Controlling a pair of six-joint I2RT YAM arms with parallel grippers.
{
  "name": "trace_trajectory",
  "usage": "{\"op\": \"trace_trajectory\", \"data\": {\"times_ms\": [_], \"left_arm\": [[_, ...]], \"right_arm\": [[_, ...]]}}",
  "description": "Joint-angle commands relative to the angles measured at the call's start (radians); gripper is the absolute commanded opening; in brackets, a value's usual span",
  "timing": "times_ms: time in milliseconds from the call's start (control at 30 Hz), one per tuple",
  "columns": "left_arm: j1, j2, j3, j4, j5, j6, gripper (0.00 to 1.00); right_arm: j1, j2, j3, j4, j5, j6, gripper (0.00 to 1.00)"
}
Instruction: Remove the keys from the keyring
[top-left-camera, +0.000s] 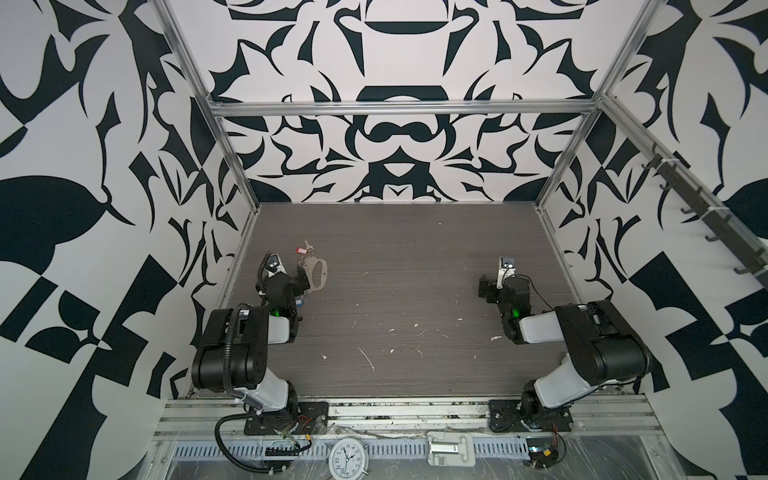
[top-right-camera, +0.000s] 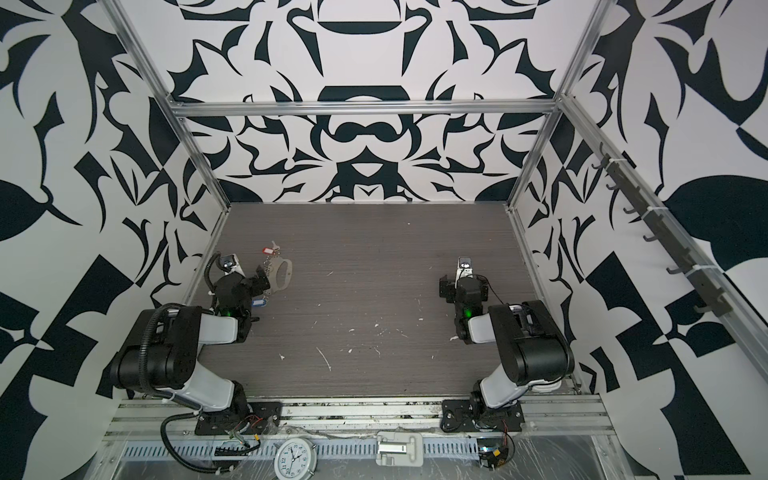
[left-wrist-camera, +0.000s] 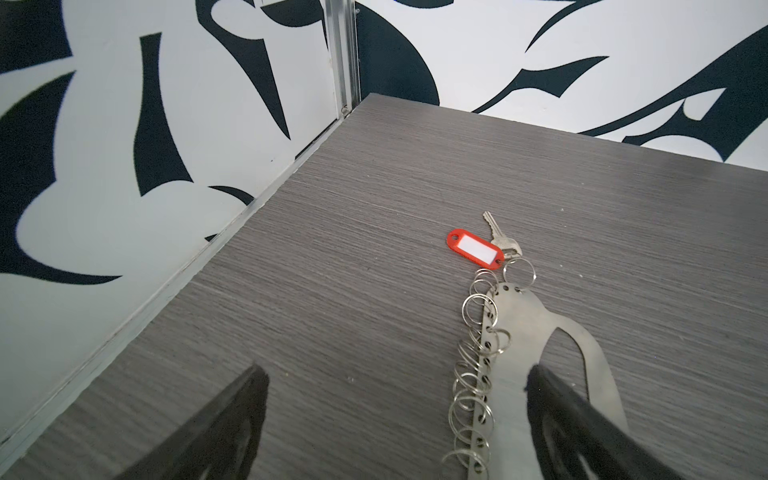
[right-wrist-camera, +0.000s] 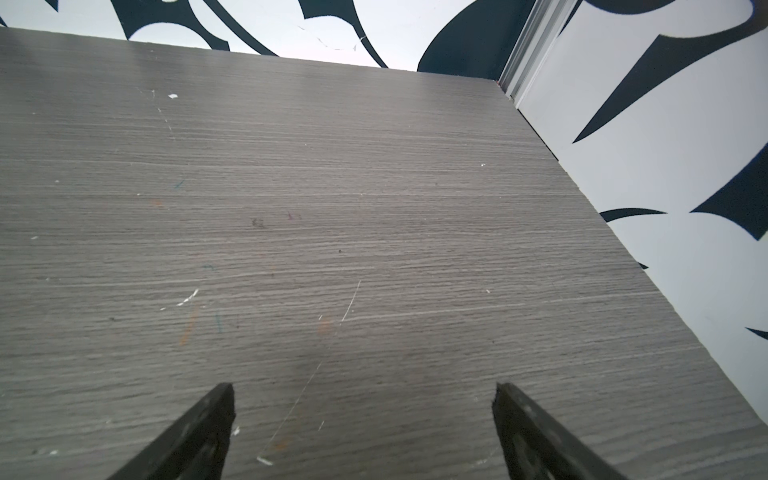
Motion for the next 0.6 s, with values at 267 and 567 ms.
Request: {"op": "trace_trajectory", "data": {"times_ms": [267, 567], "left_arm": [[0.001, 0.003, -0.001, 0.024, -0.002, -0.005, 0.99], [-0.010, -0.178, 0.062, -0.240, -0.041, -0.017, 0.99]], "right_arm": [[-0.003, -0.021, 0.026, 0.012, -0.009, -0.003, 1.00], [-0.001, -0.154, 0.079, -0.202, 0.066, 0.041, 1.00]]}}
